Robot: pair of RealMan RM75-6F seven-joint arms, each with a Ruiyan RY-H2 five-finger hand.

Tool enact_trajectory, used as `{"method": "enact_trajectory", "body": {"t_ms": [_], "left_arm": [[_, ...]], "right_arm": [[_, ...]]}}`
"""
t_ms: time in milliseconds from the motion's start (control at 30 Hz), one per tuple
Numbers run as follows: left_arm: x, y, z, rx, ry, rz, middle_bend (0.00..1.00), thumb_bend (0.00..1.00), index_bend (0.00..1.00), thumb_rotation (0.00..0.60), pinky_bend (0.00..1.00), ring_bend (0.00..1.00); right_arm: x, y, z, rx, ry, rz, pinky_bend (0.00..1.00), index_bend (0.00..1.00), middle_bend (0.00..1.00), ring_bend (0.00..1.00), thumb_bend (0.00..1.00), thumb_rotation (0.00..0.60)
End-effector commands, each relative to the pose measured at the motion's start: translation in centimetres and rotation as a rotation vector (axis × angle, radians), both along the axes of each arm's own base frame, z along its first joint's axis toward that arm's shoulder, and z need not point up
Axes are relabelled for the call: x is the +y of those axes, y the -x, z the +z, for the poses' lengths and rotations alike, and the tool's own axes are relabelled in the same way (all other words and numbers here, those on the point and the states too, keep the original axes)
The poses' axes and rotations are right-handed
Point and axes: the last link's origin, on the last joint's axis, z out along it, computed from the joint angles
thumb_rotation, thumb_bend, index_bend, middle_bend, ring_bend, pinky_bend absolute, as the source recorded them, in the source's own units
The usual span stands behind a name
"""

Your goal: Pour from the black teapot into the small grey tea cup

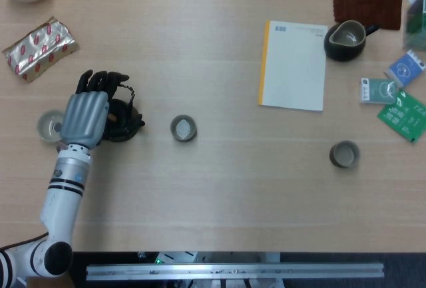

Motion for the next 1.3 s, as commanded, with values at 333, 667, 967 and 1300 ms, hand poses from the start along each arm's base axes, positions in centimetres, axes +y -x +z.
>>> {"method": "enact_trajectory", "body": {"t_ms": [333,667,967,1300], "left_arm": [[-2.0,-0.4,4.5,0.058,-0.164,-0.198,0.15,0.27,0.17,0.508,0.01,0.09],[-6.0,1.4,9.4,0.176,-0.255,-0.249,0.16,0.27,0.17,0.57,0.01,0.09],[-9.2,2.5,11.5,0.215,-0.27,-0.209,0.17,0.27,0.19,0.584,0.01,0.09],[-11.1,3.2,11.6,0.253,-0.245,-0.153,0.17,0.27,0.2,0.594,0.01,0.09]], "right_arm": [[1.8,1.7,1.0,-0.056,0.063,-0.059,0.13,0.07,0.14,0.08,0.31,0.6],[5.0,3.8,0.8,-0.095,0.119,-0.109,0.13,0.07,0.14,0.08,0.31,0.6],[7.9,4.8,0.8,-0.114,0.161,-0.14,0.13,0.07,0.14,0.08,0.31,0.6],[8.4,5.0,0.9,-0.104,0.164,-0.114,0.13,0.07,0.14,0.08,0.31,0.6]]}}
